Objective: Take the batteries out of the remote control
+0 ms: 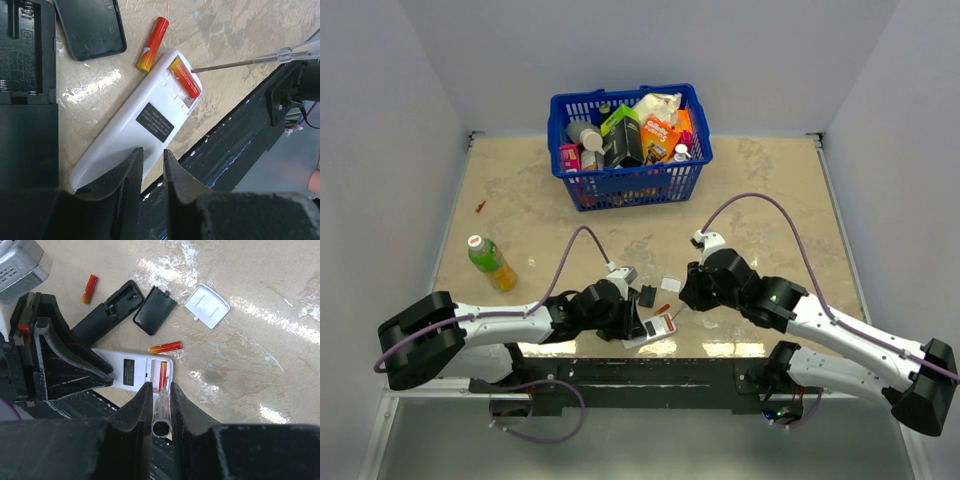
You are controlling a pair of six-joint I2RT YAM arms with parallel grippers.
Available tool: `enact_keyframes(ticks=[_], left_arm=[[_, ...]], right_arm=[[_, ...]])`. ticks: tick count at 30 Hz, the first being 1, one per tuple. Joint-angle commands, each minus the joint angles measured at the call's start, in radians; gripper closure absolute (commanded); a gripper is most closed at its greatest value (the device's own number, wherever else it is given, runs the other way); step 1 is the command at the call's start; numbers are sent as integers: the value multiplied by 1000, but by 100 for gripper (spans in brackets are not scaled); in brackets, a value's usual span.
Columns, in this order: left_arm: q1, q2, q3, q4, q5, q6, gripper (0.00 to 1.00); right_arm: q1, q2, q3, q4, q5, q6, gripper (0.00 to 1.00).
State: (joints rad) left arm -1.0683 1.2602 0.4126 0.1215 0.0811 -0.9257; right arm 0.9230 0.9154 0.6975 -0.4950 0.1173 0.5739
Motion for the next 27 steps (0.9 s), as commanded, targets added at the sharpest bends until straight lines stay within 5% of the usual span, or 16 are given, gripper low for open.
enact_keyframes(ticks=[1, 17, 27], left_arm=[[-5, 8, -14, -40, -49, 7, 72], [-5, 15, -8, -52, -60, 25, 71], [-5, 16, 3, -71, -66, 28, 71]], right_arm=[[2, 14, -21, 49, 53, -25, 100], [89, 59, -58, 98, -16, -32, 100], [197, 23, -44, 53, 119, 23, 100]])
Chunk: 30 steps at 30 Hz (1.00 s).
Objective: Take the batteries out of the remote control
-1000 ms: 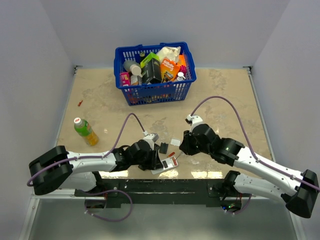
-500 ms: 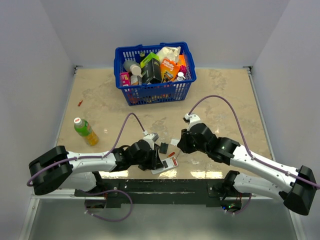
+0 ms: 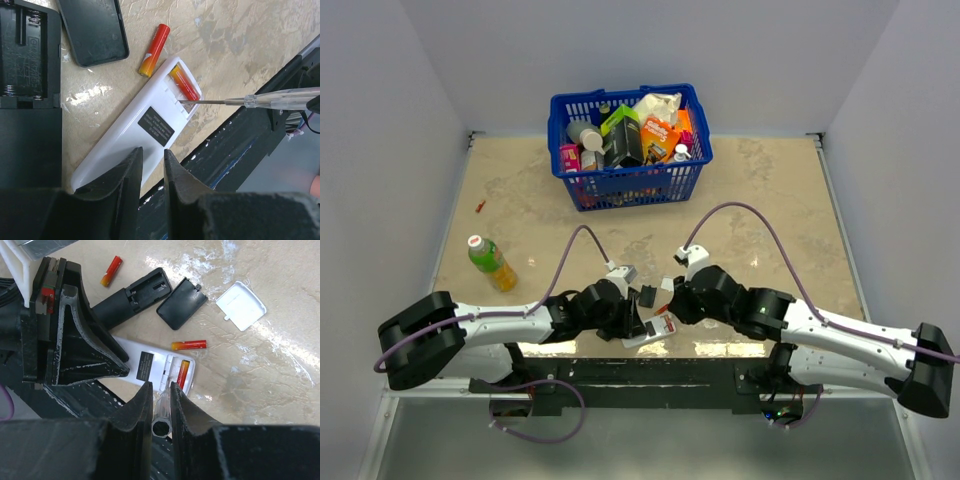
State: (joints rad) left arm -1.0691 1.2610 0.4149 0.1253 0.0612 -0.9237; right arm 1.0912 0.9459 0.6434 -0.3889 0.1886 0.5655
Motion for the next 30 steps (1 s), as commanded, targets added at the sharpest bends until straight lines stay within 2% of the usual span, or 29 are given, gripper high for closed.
enact_keyframes(ticks=[1, 11, 30], left_arm=[[-5, 11, 2, -78, -47, 26, 71], [-5, 3, 5, -78, -55, 23, 71], [-5, 9, 13, -81, -49, 22, 71]], right_arm=[[27, -24, 18, -54, 57, 31, 100], [27, -73, 119, -134, 133, 17, 100], [27, -1, 73, -96, 163, 7, 100]])
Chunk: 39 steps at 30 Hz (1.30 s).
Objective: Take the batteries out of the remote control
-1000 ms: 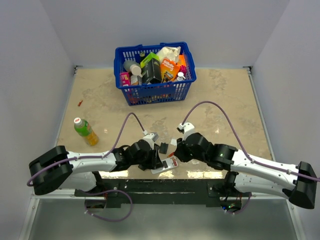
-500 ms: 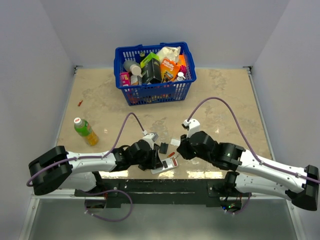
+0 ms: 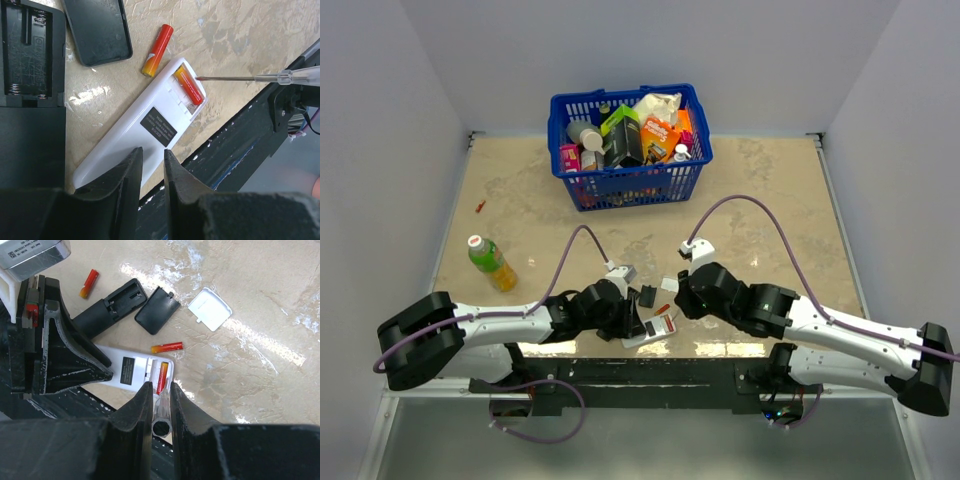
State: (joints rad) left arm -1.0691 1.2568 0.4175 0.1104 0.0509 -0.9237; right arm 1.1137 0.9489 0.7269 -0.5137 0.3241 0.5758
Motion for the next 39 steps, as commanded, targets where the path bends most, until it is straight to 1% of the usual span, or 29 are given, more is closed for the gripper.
enact_keyframes(ticks=[1, 22, 24, 27, 31, 33, 35, 39], left_arm=[[-5, 13, 10, -64, -40, 20, 71], [-5, 21, 9, -60, -40, 20, 71], [-5, 27, 9, -60, -40, 20, 71], [-5, 36, 7, -60, -40, 20, 71], [-5, 41, 7, -55, -39, 19, 71], [-5, 42, 7, -52, -37, 17, 71], [-5, 43, 10, -52, -36, 17, 71], [-5, 44, 14, -54, -39, 11, 71]], right_arm=[[5, -12, -18, 30, 26, -1, 100], [5, -16, -90, 86, -33, 21, 100], [5, -10, -96, 81, -33, 36, 100], [5, 13, -110, 58, -54, 123, 100], [5, -48, -174, 67, -63, 203, 100], [5, -122, -208, 81, -76, 237, 100], [1, -191, -222, 98, -89, 251, 100], [-8, -239, -267, 145, -121, 272, 100]])
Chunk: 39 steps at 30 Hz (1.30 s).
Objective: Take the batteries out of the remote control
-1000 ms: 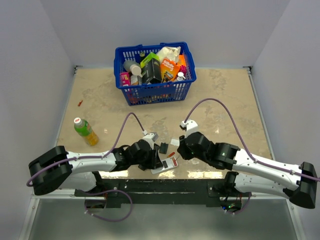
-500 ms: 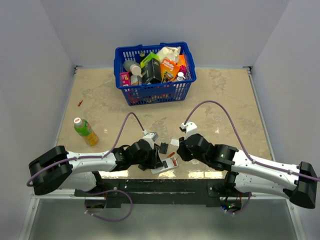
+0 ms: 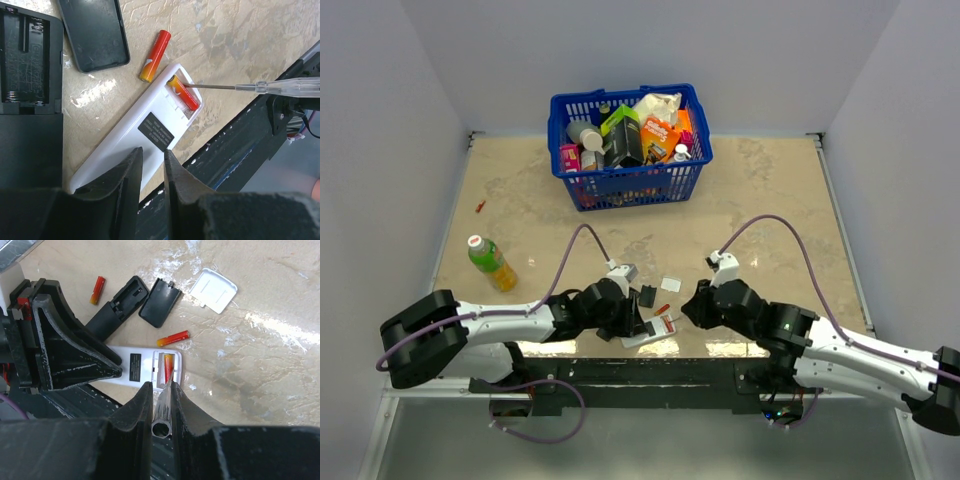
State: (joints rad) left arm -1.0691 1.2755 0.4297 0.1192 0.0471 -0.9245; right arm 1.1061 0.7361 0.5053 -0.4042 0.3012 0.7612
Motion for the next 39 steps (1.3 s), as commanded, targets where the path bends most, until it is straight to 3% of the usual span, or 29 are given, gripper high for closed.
enact_keyframes(ticks=[1, 20, 30, 39], left_arm=[[-5, 27, 1, -62, -35, 10, 71], [-5, 53, 3, -73, -46, -5, 71], [-6, 67, 9, -66, -44, -17, 71], [-9, 105, 20, -50, -41, -22, 71]], right_arm=[[-2, -29, -54, 59, -108, 90, 100], [-40, -230, -168, -208, 125, 446, 100], [-42, -254, -238, -12, -78, 405, 100], [-43, -325, -160, -105, -34, 399, 100]])
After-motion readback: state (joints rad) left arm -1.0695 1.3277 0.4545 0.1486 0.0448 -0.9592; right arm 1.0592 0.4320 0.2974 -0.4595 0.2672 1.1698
